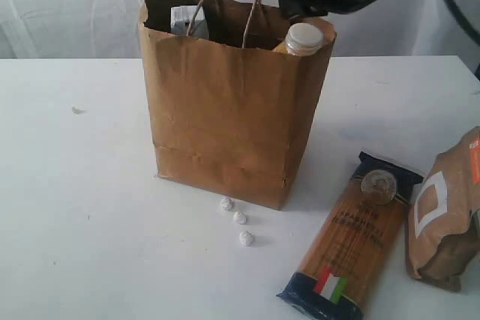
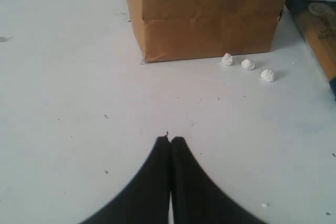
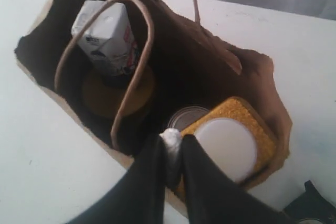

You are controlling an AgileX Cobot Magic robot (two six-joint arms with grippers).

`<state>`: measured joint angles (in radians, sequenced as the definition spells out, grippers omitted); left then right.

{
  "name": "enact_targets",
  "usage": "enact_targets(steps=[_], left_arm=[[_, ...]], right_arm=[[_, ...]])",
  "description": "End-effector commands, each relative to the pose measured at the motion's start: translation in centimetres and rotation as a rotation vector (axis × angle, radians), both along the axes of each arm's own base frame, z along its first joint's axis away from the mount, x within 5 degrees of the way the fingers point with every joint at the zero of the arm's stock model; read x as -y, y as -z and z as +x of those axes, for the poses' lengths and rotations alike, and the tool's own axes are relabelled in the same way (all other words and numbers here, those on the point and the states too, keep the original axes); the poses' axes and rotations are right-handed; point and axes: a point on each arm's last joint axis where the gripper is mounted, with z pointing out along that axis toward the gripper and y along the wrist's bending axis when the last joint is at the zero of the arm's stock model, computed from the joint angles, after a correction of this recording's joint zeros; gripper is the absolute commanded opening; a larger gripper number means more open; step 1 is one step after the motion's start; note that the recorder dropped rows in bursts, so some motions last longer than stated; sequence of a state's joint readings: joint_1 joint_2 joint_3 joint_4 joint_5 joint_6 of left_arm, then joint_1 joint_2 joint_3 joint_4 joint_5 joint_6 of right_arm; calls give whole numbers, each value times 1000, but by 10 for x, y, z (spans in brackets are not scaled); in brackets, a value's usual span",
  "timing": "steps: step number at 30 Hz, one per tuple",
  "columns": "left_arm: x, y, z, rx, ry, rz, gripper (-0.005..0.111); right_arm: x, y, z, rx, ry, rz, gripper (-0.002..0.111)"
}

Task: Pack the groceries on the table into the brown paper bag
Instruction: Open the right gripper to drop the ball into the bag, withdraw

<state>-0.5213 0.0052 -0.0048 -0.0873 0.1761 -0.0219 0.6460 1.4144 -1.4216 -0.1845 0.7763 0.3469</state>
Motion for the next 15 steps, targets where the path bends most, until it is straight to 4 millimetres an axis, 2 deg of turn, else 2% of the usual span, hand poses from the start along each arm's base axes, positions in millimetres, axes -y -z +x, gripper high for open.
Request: enact_targets(steps=[1,6,8,10,13,15], left_arm=[[0,1,0,-2,0,-7,0],[0,1,0,-2,0,-7,0],[0,1,0,-2,0,-7,0],[0,1,0,-2,0,-7,0],[0,1,0,-2,0,-7,0],[0,1,0,-2,0,-7,0]], right_arm=[[-8,7,19,-26,12,-50,5],[-20,15,37,-37,14,-75,6],[-23,17,41,-38,13,-83,9],[-24,17,43,-28,3,-100,19],[-22,15,44,-4,7,-127,42],[-20,13,43,3,9,-128,54]])
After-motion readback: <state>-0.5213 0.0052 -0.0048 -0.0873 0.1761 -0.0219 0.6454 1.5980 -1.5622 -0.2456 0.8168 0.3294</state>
